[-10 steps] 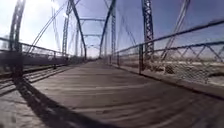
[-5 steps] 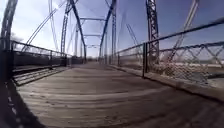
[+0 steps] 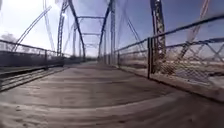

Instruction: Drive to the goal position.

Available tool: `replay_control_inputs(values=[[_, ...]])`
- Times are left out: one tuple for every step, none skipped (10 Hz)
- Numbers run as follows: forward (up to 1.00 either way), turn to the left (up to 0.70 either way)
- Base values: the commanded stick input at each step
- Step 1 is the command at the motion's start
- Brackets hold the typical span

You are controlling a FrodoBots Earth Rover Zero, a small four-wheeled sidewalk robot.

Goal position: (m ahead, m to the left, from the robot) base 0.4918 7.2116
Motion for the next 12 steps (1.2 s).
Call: replay_control_inputs(values=[[1.0,0.0],[1.0,0.0],[1.0,0.0],[1.0,0.0],[1.0,0.0],[1.0,0.0],[1.0,0.0],[1.0,0.0],[1.0,0.0],[1.0,0.0],[1.0,0.0],[1.0,0.0]])
